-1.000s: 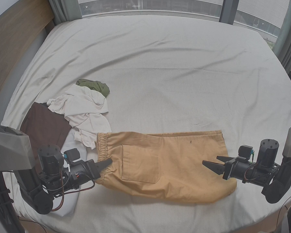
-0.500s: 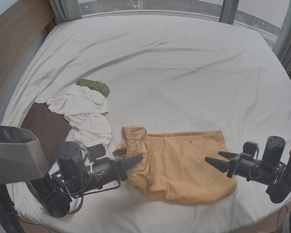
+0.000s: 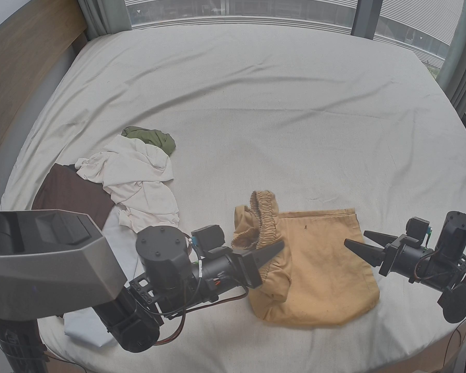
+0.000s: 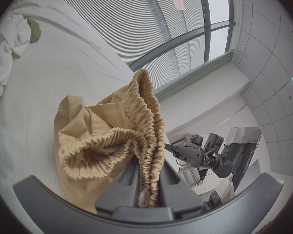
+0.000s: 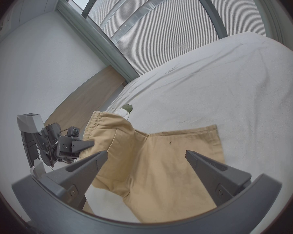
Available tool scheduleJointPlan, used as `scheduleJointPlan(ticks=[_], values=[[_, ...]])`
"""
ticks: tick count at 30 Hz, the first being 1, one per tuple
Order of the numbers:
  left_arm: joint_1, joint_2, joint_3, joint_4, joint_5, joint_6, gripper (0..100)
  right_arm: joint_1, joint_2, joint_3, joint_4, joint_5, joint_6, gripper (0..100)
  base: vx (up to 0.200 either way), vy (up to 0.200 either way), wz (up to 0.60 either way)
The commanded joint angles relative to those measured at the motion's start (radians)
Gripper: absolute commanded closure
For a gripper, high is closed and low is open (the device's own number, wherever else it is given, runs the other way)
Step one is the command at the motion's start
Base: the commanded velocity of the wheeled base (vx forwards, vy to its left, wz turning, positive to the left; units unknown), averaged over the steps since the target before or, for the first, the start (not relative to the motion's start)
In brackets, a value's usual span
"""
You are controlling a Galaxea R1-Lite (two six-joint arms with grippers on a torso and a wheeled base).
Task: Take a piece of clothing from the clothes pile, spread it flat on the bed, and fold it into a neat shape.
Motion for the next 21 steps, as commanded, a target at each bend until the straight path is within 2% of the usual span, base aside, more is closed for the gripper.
scheduleJointPlan(ticks=[1, 10, 13, 21], values=[[-0.025, 0.026, -0.032, 0.004, -0.001, -0.001, 100, -0.015, -0.018, -0.007, 0.0, 0.001, 0.001, 0, 0.0, 0.0, 0.0], [-0.063, 0.088, -0.138, 0.063, 0.001, -0.003, 100, -0.02, -0.017, -0.013, 0.0, 0.001, 0.002, 0, 0.0, 0.0, 0.0], [-0.072, 0.112, -0.218, 0.116, 0.001, -0.006, 100, -0.032, -0.015, -0.018, 0.0, 0.001, 0.004, 0, 0.0, 0.0, 0.0], [-0.111, 0.137, -0.347, 0.225, 0.004, -0.062, 100, -0.074, -0.011, -0.036, 0.0, 0.001, 0.005, 0, 0.0, 0.0, 0.0]])
